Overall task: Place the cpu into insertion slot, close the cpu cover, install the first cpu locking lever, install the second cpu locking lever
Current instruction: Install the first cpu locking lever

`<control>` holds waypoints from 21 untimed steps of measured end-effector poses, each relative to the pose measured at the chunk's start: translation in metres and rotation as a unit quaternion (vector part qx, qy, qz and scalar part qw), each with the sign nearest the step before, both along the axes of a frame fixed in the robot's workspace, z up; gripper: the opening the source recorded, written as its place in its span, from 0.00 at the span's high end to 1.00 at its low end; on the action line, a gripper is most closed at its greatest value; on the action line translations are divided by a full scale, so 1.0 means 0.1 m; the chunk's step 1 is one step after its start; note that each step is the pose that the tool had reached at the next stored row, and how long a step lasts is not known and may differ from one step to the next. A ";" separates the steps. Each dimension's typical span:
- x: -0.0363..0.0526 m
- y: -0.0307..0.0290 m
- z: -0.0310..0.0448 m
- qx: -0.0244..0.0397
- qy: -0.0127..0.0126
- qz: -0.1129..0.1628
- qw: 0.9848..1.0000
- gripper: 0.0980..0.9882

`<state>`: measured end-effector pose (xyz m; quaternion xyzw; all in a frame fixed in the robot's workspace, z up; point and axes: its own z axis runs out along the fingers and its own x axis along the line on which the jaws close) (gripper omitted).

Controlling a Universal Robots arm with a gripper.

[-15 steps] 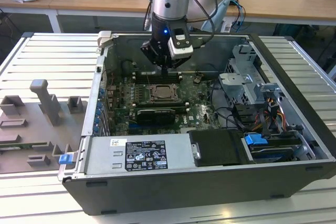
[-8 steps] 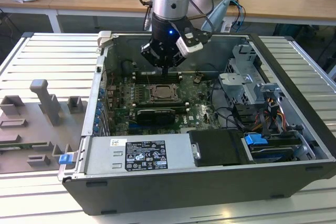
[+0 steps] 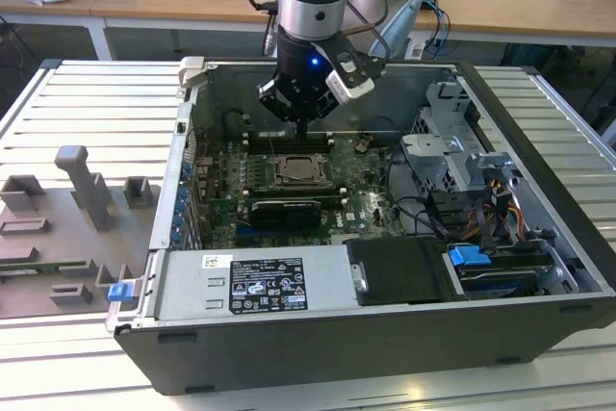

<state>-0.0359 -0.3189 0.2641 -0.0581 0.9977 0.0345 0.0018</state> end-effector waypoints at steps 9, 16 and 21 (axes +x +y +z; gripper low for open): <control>-0.123 -0.001 -0.018 0.000 0.000 -0.030 1.000 0.99; -0.314 -0.001 -0.018 0.000 0.000 -0.030 1.000 0.99; -0.406 -0.001 -0.018 0.001 0.000 -0.030 1.000 0.99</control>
